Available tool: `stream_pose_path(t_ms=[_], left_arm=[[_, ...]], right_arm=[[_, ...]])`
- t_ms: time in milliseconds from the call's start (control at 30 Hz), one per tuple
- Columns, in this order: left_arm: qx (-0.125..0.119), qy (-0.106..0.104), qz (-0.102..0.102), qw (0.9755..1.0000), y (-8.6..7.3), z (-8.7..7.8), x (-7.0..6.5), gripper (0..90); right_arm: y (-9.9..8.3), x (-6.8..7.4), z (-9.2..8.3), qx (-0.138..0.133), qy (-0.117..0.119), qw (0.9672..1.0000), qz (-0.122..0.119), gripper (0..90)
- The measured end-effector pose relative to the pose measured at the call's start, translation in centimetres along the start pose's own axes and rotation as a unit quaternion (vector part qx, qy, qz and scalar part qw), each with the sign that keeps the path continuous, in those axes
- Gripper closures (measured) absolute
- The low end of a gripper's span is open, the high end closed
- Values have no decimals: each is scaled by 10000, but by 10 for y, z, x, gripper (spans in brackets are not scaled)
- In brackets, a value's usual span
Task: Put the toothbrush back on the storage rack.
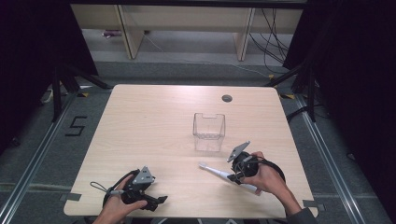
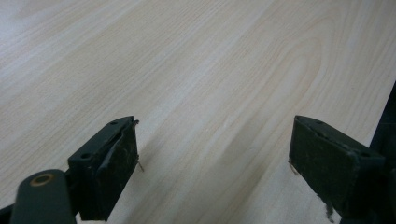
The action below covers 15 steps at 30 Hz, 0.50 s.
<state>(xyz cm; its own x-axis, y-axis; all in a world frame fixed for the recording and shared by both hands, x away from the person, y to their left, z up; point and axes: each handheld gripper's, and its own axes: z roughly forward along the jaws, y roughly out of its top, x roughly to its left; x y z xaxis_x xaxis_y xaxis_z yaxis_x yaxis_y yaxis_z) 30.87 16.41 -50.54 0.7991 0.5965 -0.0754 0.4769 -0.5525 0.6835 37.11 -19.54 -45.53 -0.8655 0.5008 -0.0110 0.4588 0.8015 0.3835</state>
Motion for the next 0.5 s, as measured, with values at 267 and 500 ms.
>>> stream_pose_path(t_ms=[267, 500], left_arm=[[-4, -39, 5, 10000, 0, 0, 0, 149], [3, -12, 6, 10000, 0, 0, 0, 149]], right_arm=[[5, 2, 3, 157, 17, 9999, -47, 628], [7, 1, 5, 278, 31, 9996, -44, 631]])
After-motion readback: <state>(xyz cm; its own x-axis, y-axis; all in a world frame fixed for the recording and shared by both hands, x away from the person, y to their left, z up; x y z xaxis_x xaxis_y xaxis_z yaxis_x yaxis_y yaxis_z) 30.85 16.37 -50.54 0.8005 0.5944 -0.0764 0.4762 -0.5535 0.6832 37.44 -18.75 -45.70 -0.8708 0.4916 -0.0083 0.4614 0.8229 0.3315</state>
